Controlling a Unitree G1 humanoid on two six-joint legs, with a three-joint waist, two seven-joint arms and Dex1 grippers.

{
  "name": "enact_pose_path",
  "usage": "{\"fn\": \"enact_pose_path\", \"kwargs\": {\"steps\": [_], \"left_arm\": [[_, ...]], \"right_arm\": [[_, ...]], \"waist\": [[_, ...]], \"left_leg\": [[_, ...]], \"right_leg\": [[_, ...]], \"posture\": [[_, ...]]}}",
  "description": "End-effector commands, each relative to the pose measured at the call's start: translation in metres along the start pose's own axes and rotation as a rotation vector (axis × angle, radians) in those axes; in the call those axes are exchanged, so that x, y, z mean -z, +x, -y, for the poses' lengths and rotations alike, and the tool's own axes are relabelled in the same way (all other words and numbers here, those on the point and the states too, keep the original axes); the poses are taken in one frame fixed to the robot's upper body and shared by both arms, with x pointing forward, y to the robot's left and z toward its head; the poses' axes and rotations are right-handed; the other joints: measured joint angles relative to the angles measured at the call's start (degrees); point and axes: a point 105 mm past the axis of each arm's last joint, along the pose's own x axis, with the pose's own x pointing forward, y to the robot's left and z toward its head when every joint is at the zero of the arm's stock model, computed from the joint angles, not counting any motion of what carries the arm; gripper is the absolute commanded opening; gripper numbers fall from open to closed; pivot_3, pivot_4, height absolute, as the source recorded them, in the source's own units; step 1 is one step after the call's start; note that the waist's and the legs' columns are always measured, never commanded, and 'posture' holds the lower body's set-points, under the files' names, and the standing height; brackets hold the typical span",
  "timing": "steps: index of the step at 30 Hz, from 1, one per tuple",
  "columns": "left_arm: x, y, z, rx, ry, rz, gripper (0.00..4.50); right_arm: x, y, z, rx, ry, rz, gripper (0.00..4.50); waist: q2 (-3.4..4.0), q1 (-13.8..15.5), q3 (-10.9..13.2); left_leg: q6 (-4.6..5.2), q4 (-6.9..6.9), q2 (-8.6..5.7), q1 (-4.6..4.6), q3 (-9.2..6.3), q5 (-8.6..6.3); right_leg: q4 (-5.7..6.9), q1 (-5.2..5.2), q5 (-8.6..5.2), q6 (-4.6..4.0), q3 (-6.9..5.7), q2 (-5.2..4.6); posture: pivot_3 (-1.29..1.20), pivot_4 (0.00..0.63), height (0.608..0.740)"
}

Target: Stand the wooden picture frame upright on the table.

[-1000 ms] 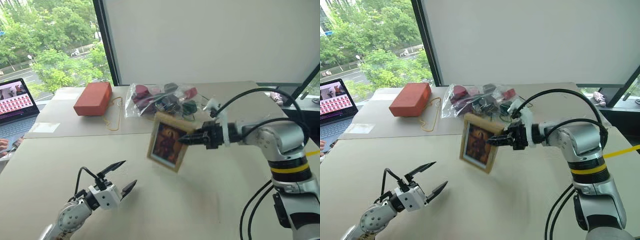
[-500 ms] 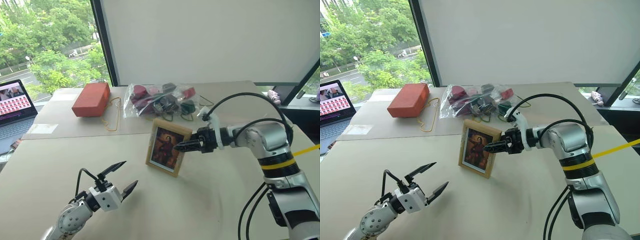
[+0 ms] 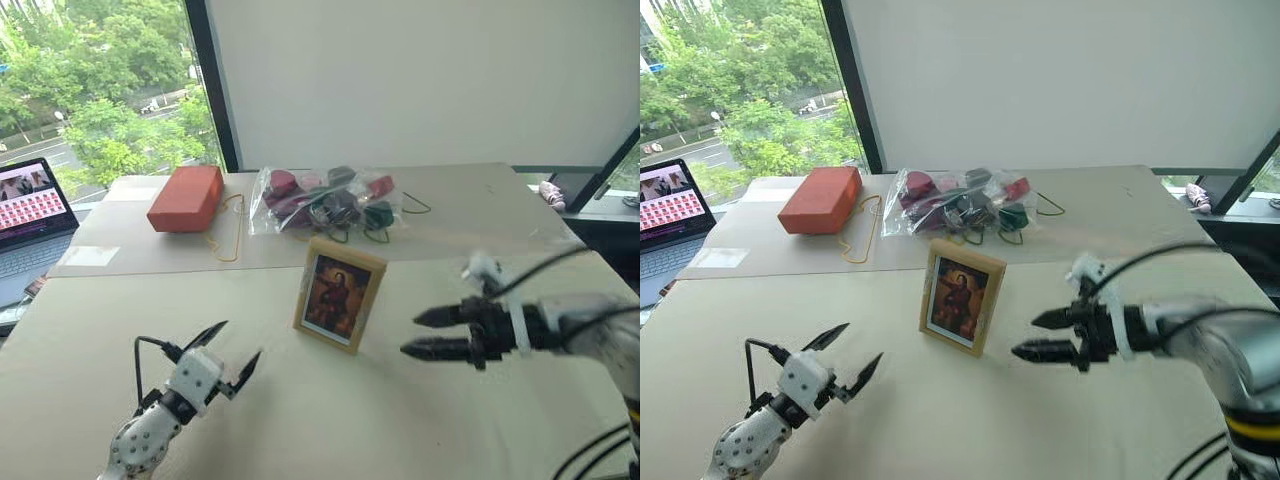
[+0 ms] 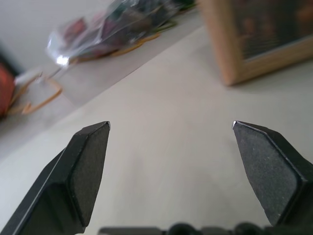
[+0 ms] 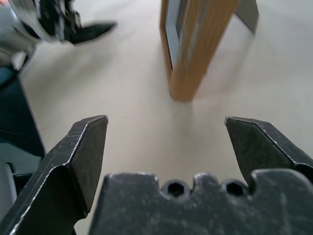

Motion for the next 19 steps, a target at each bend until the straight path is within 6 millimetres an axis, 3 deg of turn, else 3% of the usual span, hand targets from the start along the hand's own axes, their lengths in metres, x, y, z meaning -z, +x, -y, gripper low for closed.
{"fn": "enact_pose_path", "kwargs": {"steps": [1, 3, 5, 8, 11, 19], "left_arm": [[-0.010, 0.006, -0.014, -0.128, -0.097, -0.026, 4.34], [-0.012, 0.010, -0.014, -0.155, -0.090, -0.029, 4.34], [-0.008, 0.014, -0.014, -0.189, -0.150, -0.054, 4.34], [-0.005, 0.019, -0.011, -0.197, -0.195, -0.071, 4.34], [-0.006, 0.027, -0.015, -0.243, -0.200, -0.060, 4.34], [-0.011, 0.033, -0.019, -0.266, -0.210, -0.038, 4.34]], "right_arm": [[0.000, 0.000, 0.046, 0.502, 0.035, 0.165, 4.45], [0.008, -0.014, 0.074, 0.861, 0.152, 0.314, 4.45], [0.009, -0.015, 0.069, 0.986, 0.097, 0.392, 4.45], [0.012, -0.004, 0.058, 1.016, 0.033, 0.449, 4.45], [0.028, 0.003, 0.062, 1.073, 0.065, 0.467, 4.45], [0.040, 0.004, 0.071, 1.106, 0.034, 0.462, 4.45]], "waist": [[-0.06, -0.04, -0.01], [-0.15, 0.22, -0.06], [-0.01, 0.64, -0.06], [-0.02, 0.52, -0.07], [-0.03, 0.13, -0.07], [-0.03, 0.03, -0.07]], "left_leg": [[-0.02, 0.07, -0.02, 0.01, 0.01, 0.01], [-0.12, 0.06, -0.02, 0.08, -0.06, 0.06], [-0.45, 0.06, -0.05, -0.02, -0.05, 0.25], [-0.63, 0.00, -0.16, -0.05, -0.03, 0.35], [-0.62, -0.06, -0.15, -0.01, -0.03, 0.35], [-0.61, -0.08, -0.10, 0.06, -0.05, 0.34]], "right_leg": [[0.13, -0.02, 0.01, -0.02, 0.07, 0.01], [0.30, -0.04, 0.02, -0.04, 0.05, 0.03], [0.43, -0.21, 0.01, -0.05, 0.13, 0.01], [0.46, -0.21, -0.01, 0.04, 0.15, -0.10], [0.39, -0.20, -0.01, 0.04, 0.15, -0.08], [0.27, -0.16, -0.04, -0.03, 0.17, -0.01]], "posture": [[0.00, 0.150, 0.740], [0.00, 0.150, 0.740], [0.00, 0.150, 0.740], [0.00, 0.150, 0.740], [0.00, 0.150, 0.740], [0.00, 0.150, 0.740]]}}
